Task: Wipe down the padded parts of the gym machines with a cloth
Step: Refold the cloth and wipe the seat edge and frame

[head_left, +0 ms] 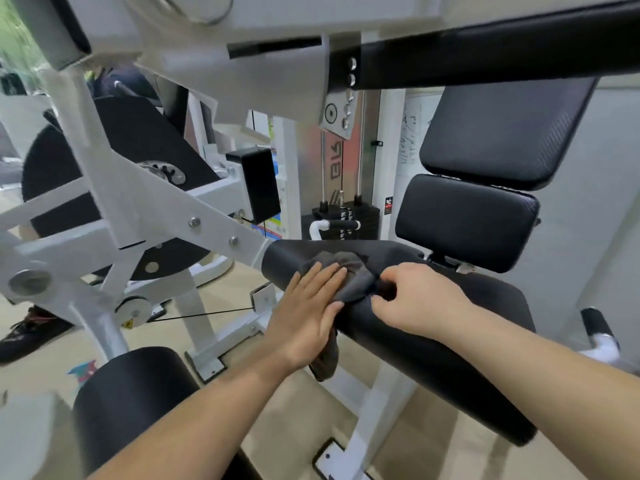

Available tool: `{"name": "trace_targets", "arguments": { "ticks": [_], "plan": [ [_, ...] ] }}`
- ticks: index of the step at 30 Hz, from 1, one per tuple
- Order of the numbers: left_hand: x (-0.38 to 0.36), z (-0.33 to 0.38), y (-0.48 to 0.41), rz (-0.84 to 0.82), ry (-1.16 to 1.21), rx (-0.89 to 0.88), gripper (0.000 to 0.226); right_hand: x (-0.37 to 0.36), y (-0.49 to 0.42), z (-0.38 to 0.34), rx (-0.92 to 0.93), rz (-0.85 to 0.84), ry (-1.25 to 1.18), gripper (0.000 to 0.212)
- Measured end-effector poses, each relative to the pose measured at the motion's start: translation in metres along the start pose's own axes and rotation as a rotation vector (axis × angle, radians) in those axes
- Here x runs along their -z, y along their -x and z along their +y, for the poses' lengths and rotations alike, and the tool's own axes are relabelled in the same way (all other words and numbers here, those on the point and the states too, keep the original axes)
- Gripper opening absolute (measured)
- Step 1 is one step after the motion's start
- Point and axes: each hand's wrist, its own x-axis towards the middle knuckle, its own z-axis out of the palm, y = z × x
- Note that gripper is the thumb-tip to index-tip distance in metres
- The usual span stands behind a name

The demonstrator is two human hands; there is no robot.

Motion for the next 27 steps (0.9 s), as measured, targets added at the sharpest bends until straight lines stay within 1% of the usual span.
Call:
{"name": "trace_targets", "arguments": {
  "ticks": [1,2,3,5,8,10,13,15,17,20,22,24,25,26,27],
  "plan": [
    [0.004,-0.017,-0.008,-0.005,-0.036,0.015,0.063,-0.002,-0.006,-0.006,0.02,-0.026,0.007,0.028],
    [0.007,-0.031,-0.016,-0.006,-0.054,0.055,0.064,-0.003,-0.011,-0.012,0.036,-0.058,0.03,0.037],
    [0.009,-0.041,-0.024,0.007,-0.051,0.106,0.06,-0.004,-0.016,-0.018,0.046,-0.084,0.066,0.049],
    [0.009,-0.063,-0.042,0.07,0.002,0.174,0.049,-0.005,-0.028,-0.025,0.043,-0.092,0.146,0.06],
    [0.015,-0.092,-0.069,0.093,0.116,0.217,0.044,-0.004,-0.041,-0.023,0.035,-0.084,0.162,0.068],
    [0.019,-0.102,-0.081,0.094,0.206,0.313,0.041,-0.006,-0.043,-0.021,0.035,-0.088,0.159,0.069],
    [0.017,-0.107,-0.09,0.135,0.319,0.491,0.041,-0.012,-0.042,-0.02,0.038,-0.081,0.154,0.063],
    [0.014,-0.101,-0.091,0.171,0.332,0.554,0.039,-0.014,-0.044,-0.022,0.04,-0.071,0.171,0.064],
    [0.009,-0.081,-0.083,0.234,0.258,0.534,0.034,-0.015,-0.042,-0.023,0.035,-0.07,0.188,0.065],
    [-0.009,-0.038,-0.057,0.307,0.191,0.411,0.029,-0.01,-0.043,-0.025,0.015,-0.095,0.177,0.062],
    [-0.016,-0.017,-0.036,0.282,0.186,0.276,0.036,-0.001,-0.042,-0.019,0.032,-0.148,0.109,0.064],
    [-0.007,-0.029,-0.028,0.198,0.113,0.132,0.04,0.009,-0.031,-0.008,0.06,-0.233,-0.062,0.071],
    [-0.001,-0.04,-0.031,0.15,0.072,0.106,0.041,0.013,-0.021,0.0,0.071,-0.235,-0.175,0.068],
    [0.004,-0.05,-0.036,0.118,0.045,0.131,0.041,0.016,-0.009,0.012,0.083,-0.184,-0.238,0.059],
    [0.005,-0.055,-0.043,0.107,0.058,0.195,0.041,0.016,0.004,0.026,0.095,-0.073,-0.246,0.044]
  ]
}}
